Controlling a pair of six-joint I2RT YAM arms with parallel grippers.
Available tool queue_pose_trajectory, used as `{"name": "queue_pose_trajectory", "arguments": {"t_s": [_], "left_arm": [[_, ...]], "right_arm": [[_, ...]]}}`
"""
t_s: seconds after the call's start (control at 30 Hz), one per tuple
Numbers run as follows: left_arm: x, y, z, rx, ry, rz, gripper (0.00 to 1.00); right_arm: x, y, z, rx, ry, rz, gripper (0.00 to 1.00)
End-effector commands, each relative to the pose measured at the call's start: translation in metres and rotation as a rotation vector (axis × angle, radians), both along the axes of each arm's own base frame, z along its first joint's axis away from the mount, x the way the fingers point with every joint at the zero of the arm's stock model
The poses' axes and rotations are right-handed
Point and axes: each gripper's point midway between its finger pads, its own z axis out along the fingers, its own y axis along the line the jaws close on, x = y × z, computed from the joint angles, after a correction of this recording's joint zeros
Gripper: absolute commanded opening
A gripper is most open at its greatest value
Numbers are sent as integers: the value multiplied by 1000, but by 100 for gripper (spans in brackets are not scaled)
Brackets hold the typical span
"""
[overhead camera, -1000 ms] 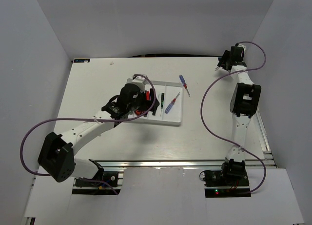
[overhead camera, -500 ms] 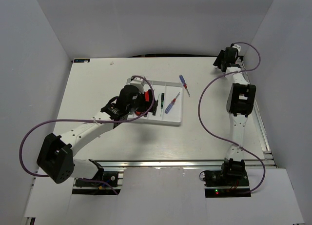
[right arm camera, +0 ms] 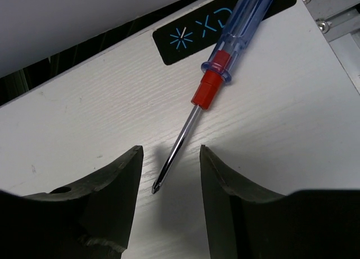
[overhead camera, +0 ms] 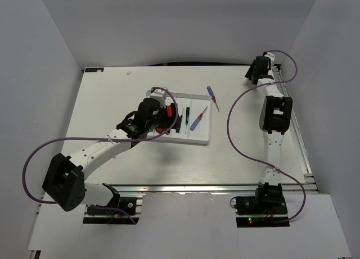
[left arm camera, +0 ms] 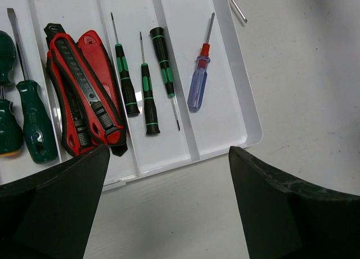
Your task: Sort the tools into containers
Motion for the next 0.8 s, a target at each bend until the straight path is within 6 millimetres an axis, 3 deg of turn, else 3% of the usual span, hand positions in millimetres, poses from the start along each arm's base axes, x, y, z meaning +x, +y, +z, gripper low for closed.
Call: {"name": "queue_pose_trajectory", "arguments": {"t_s": [0.0,0.33,0.6,0.77], "left_arm": [[3,2,20,-11,-63,6,98],[5,3,19,-2,-72,10,98],[5,5,24,-13,-80,20,98],[2,6,28,-26,-85,23,98]], "right_arm": [[3,-2,4,-32,-27,-24,51],[-3,2,-14,-53,10,-23,41],[-6,5,-11,-42,10,-15,25],[-11,5,2,-32,4,-1,10]]}}
